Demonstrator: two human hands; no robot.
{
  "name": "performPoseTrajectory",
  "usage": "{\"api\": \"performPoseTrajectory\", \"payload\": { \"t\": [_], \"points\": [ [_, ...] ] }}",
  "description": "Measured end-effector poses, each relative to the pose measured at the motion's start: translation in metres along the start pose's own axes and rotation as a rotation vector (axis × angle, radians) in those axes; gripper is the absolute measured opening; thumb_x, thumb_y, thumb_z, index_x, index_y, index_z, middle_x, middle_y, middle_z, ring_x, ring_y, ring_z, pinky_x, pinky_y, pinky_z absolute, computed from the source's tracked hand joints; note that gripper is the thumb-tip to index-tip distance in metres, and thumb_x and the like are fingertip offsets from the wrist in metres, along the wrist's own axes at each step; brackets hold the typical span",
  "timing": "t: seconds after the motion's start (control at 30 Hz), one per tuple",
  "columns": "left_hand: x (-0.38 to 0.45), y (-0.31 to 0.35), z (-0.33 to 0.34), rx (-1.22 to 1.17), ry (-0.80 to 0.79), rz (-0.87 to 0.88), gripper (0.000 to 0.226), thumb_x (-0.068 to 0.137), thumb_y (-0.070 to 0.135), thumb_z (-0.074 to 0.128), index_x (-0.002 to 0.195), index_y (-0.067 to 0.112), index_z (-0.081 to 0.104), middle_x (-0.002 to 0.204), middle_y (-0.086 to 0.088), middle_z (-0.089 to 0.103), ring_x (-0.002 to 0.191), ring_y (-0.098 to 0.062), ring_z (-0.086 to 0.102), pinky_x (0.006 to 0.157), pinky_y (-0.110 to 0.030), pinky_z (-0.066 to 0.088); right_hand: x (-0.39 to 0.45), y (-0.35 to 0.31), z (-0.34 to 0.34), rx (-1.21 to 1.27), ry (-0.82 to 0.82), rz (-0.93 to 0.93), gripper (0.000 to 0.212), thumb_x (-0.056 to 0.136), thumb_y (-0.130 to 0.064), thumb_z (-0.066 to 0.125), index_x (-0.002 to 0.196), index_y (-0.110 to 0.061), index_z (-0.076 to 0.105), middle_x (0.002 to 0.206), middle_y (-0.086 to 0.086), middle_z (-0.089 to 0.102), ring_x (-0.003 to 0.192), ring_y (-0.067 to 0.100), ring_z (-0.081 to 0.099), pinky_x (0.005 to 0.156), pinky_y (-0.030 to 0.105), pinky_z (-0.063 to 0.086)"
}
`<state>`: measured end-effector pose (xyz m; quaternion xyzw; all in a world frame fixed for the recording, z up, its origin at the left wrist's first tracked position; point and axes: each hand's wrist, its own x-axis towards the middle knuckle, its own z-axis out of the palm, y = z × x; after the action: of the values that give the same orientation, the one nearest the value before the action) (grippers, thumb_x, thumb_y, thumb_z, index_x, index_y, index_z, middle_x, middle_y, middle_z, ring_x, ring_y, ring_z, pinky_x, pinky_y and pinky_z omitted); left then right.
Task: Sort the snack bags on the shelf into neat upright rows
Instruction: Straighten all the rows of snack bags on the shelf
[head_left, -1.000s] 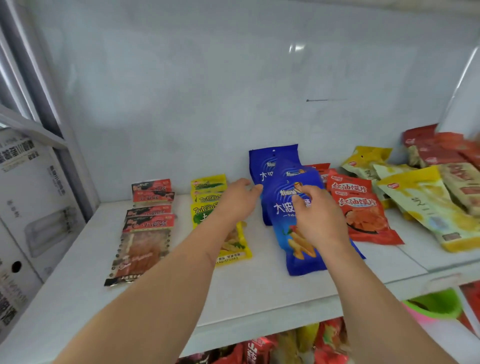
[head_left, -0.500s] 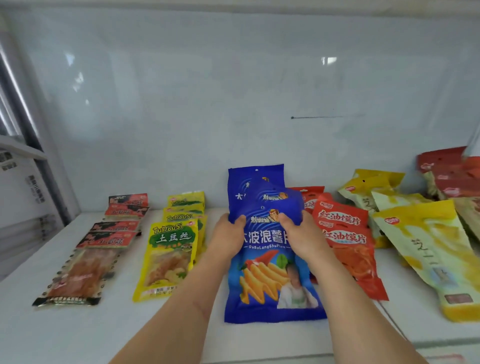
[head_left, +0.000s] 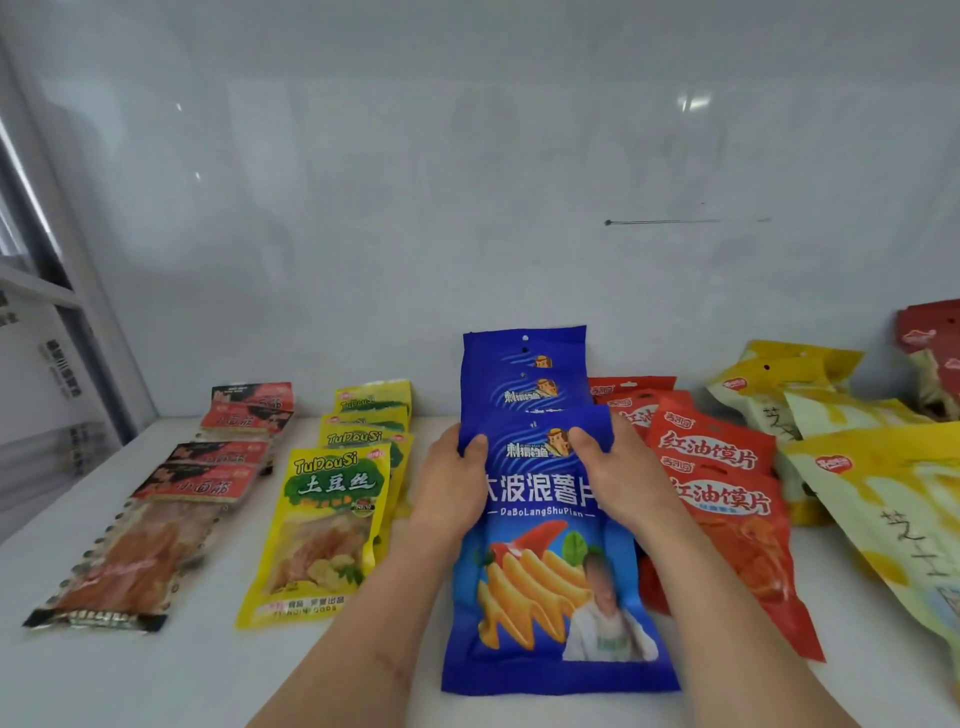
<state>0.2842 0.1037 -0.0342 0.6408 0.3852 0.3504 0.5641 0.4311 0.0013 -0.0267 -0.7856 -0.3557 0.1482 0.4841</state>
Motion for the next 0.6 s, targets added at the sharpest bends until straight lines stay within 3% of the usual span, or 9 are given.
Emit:
{"api": "performPoseTrajectory", "payload": {
  "t": [0.13,0.3,0.47,0.6],
  "points": [
    [0.001,-0.003,0.001,-0.071,0.010,-0.080,0.021,0.105,0.034,0.049,0.111,0.016,0.057,0.100,-0.004,0.076,0.086,-0.020,0.076,0.074,-0.038,0.062,0.012,0.004,0.004,-0.085,0.023,-0.026,0.044,0.092,-0.060,0.050,0.128,-0.034,0.048,0.123,-0.001,0.059,0.107,0.020,0.063,0.082,0.041,0.057],
    [0.004,-0.007,0.001,-0.030,0.013,-0.087,0.026,0.104,0.039,0.049,0.115,0.016,0.056,0.102,-0.004,0.076,0.087,-0.020,0.076,0.079,-0.042,0.063,0.016,0.009,0.012,0.004,-0.053,0.076,0.045,0.099,-0.048,0.048,0.137,-0.024,0.039,0.119,0.005,0.063,0.089,0.016,0.068,0.058,0.025,0.051],
    [0.006,-0.009,0.001,0.029,0.000,-0.076,0.028,0.103,0.041,0.048,0.118,0.018,0.053,0.104,-0.002,0.074,0.087,-0.018,0.075,0.074,-0.037,0.062,0.015,0.009,0.012,0.062,-0.063,0.093,0.049,0.100,-0.047,0.046,0.139,-0.020,0.035,0.115,0.005,0.065,0.087,0.017,0.068,0.058,0.025,0.051],
    [0.005,-0.007,-0.001,-0.001,0.017,-0.096,0.026,0.103,0.040,0.050,0.117,0.017,0.052,0.103,-0.005,0.074,0.084,-0.020,0.075,0.064,-0.032,0.060,0.015,0.009,0.017,0.132,-0.081,0.095,0.047,0.099,-0.046,0.050,0.137,-0.022,0.039,0.115,0.004,0.066,0.091,0.018,0.069,0.067,0.030,0.057]
  ]
}}
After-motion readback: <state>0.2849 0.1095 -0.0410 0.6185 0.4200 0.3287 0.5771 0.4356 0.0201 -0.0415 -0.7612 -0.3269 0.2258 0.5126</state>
